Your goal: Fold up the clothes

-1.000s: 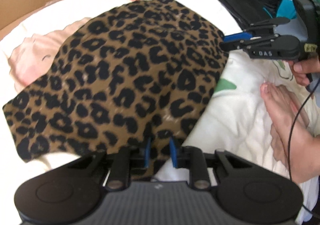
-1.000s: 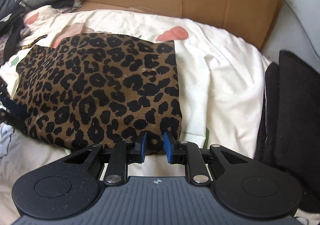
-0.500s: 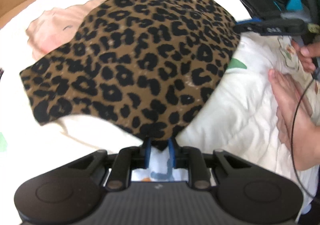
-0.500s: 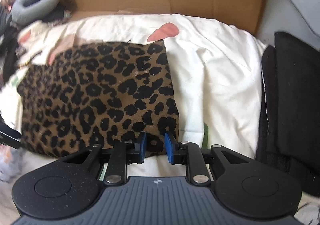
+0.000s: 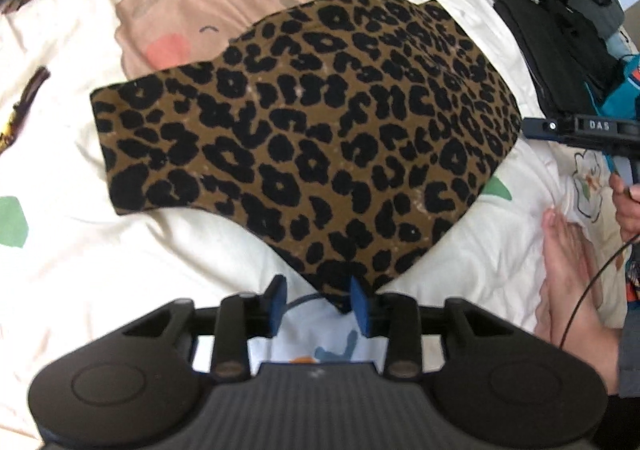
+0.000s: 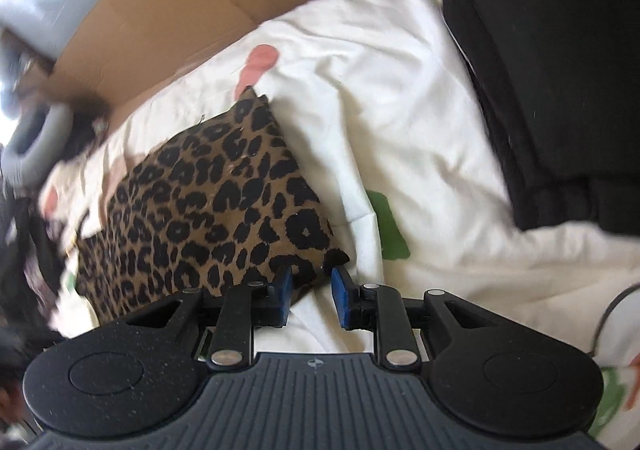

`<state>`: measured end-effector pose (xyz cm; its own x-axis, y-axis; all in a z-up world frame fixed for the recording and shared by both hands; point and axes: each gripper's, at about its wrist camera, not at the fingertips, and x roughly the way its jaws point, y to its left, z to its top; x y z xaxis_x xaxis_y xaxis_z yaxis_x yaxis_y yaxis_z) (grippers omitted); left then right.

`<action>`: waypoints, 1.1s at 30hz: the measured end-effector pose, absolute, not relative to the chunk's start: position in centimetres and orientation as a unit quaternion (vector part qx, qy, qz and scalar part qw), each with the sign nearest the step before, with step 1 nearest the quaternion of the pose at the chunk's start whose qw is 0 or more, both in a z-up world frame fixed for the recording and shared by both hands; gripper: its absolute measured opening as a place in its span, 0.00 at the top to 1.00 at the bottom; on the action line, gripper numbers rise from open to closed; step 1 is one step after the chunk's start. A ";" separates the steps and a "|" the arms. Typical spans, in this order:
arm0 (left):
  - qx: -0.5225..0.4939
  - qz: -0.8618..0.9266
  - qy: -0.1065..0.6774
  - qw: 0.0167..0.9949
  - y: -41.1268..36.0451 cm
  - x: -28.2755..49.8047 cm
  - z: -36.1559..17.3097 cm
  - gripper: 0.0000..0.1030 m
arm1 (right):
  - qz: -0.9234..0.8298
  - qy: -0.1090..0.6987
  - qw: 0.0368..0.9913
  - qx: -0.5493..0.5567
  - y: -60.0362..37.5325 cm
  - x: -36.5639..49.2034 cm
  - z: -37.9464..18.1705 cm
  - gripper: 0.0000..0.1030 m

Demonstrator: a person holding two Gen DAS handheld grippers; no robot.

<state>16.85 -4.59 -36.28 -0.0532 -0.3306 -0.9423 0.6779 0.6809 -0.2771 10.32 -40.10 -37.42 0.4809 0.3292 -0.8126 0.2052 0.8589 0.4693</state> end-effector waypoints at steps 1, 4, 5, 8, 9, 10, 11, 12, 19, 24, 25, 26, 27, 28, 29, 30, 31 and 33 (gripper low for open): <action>0.136 -0.374 0.624 0.673 -4.6 16.8 -36.4 0.58 | 0.036 0.509 0.815 0.274 -40.2 10.5 -37.8 0.70; 0.116 -0.370 0.639 0.665 -4.5 17.0 -37.0 0.59 | 0.026 0.505 0.801 0.320 -40.6 10.6 -39.0 0.66; 0.107 -0.367 0.644 0.663 -4.3 17.1 -37.2 0.59 | 0.023 0.502 0.795 0.338 -40.8 10.6 -39.5 0.66; 0.077 -0.358 0.661 0.655 -3.9 17.6 -37.7 0.60 | 0.019 0.498 0.778 0.383 -41.7 10.6 -40.3 0.67; 0.068 -0.355 0.666 0.653 -3.8 17.7 -37.9 0.60 | 0.018 0.499 0.772 0.393 -41.9 10.7 -40.5 0.68; 0.059 -0.352 0.670 0.651 -3.6 17.8 -38.1 0.62 | 0.019 0.500 0.769 0.399 -42.0 10.7 -40.5 0.69; 0.050 -0.348 0.674 0.649 -3.4 17.9 -38.2 0.62 | 0.018 0.500 0.766 0.404 -42.1 10.6 -40.5 0.69; 0.041 -0.345 0.678 0.647 -3.2 18.0 -38.4 0.62 | 0.018 0.501 0.763 0.409 -42.2 10.6 -40.5 0.77; -0.012 -0.337 0.690 0.641 -2.6 18.5 -38.9 0.62 | 0.014 0.496 0.742 0.452 -42.8 9.9 -40.7 0.70; -0.035 -0.332 0.695 0.637 -2.3 18.7 -39.3 0.63 | 0.015 0.480 0.735 0.478 -43.0 10.5 -41.6 0.63; -0.036 -0.333 0.695 0.637 -2.4 18.7 -39.2 0.63 | 0.014 0.478 0.733 0.484 -43.1 10.7 -41.9 0.64; -0.039 -0.334 0.694 0.636 -2.4 18.6 -39.1 0.63 | 0.013 0.476 0.731 0.489 -43.1 11.0 -42.0 0.64; -0.040 -0.336 0.694 0.636 -2.5 18.6 -39.0 0.63 | 0.012 0.474 0.730 0.492 -43.2 11.2 -42.1 0.65; -0.041 -0.337 0.693 0.636 -2.5 18.6 -39.0 0.63 | 0.013 0.475 0.734 0.486 -43.2 11.4 -41.9 0.76; -0.041 -0.338 0.692 0.636 -2.5 18.6 -38.9 0.63 | 0.016 0.476 0.738 0.479 -43.2 11.6 -41.7 0.80; -0.041 -0.339 0.692 0.636 -2.4 18.5 -38.8 0.63 | 0.018 0.477 0.742 0.471 -43.2 11.8 -41.4 0.86; -0.042 -0.340 0.691 0.636 -2.4 18.5 -38.8 0.63 | 0.021 0.477 0.747 0.463 -43.1 11.9 -41.1 0.88; -0.045 -0.343 0.692 0.634 -2.5 18.4 -38.7 0.63 | 0.026 0.476 0.753 0.453 -43.1 12.4 -40.5 0.90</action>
<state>18.36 -2.51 -38.74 -0.1915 -0.4970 -0.8463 0.3723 0.7611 -0.5312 12.35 -43.13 -40.54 0.5446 0.4714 -0.6937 0.3917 0.5884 0.7073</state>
